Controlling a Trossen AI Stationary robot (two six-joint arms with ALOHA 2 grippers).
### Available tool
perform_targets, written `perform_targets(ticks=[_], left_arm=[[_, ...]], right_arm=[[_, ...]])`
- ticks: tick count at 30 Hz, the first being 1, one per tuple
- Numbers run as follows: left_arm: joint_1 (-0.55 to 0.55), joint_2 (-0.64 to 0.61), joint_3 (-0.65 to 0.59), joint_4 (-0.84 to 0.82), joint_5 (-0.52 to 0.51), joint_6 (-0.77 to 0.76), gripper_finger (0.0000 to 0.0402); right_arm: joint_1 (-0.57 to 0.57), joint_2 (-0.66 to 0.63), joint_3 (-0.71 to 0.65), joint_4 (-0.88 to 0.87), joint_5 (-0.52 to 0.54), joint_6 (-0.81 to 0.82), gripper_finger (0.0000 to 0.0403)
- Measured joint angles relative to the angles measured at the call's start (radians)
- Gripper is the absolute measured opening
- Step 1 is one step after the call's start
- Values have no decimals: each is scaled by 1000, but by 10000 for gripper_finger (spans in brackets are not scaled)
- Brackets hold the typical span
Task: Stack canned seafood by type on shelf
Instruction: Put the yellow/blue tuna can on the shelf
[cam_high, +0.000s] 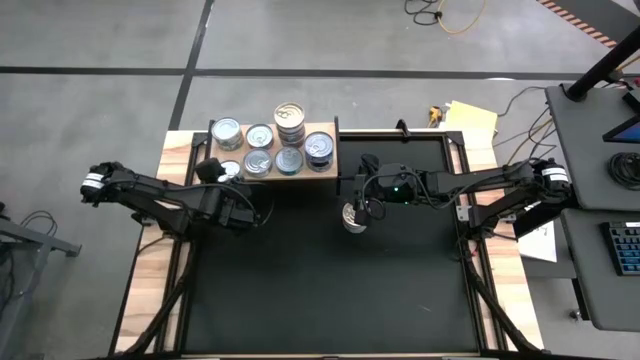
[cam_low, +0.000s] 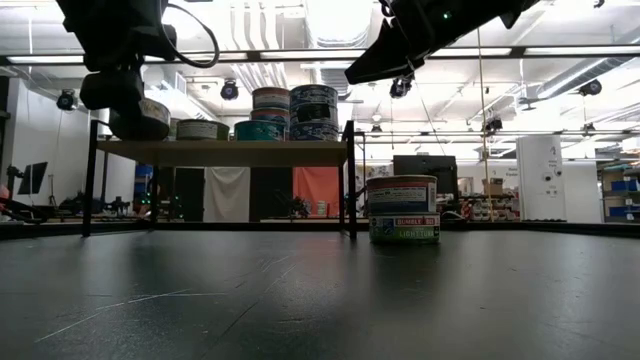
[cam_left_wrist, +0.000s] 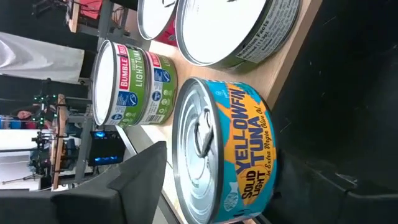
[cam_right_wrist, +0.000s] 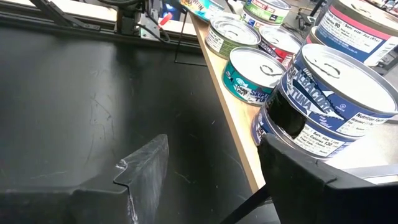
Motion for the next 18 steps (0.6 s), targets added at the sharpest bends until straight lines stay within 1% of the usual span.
perform_targets(ticks=[6, 18], left_arm=[[0, 0, 0, 2, -5, 0, 288], [1, 0, 0, 27, -8, 0, 291]], right_arm=[[0, 0, 0, 0, 0, 8, 249], [0, 0, 0, 0, 0, 18, 266]])
